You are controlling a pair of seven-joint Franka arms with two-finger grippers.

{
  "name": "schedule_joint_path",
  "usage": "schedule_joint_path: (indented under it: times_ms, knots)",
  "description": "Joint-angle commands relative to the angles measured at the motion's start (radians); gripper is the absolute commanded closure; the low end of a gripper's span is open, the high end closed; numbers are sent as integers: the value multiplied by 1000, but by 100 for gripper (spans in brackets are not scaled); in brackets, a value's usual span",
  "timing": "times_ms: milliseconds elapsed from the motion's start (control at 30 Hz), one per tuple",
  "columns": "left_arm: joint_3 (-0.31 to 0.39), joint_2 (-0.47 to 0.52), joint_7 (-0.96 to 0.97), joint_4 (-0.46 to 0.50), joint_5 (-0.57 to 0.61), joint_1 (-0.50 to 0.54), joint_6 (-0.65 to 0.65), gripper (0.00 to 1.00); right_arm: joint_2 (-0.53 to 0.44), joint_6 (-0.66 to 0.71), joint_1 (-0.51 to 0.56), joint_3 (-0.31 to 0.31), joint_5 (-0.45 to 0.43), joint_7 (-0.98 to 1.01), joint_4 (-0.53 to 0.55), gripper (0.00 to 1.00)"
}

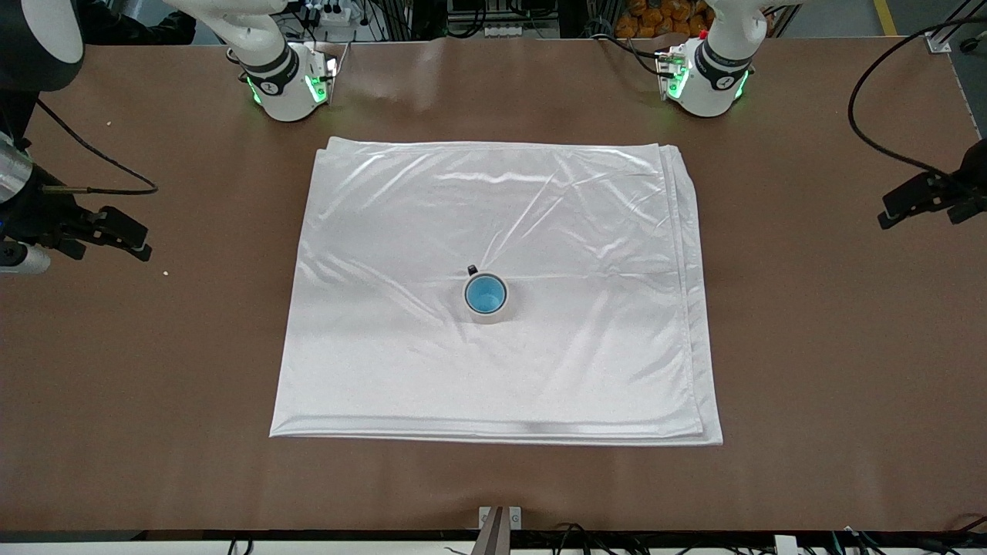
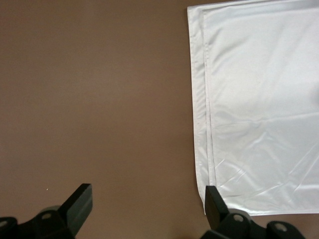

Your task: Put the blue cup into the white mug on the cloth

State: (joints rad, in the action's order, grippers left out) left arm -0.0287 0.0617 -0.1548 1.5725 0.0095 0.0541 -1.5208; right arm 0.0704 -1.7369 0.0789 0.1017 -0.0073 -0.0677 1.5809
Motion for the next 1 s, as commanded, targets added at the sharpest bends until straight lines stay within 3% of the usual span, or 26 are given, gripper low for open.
schedule_joint_path:
  times_ms: [0, 600, 967]
  knots:
    - [-31, 24, 1, -5, -11, -3, 27, 0, -31, -10, 5, 6, -5, 3, 28, 0]
    - [-39, 23, 159, -3, -8, -3, 28, 0, -43, 2, 5, 6, -3, 5, 30, 0]
    - [-39, 21, 159, 1, -8, -2, 28, 0, -54, 13, 5, 7, -2, 6, 30, 0]
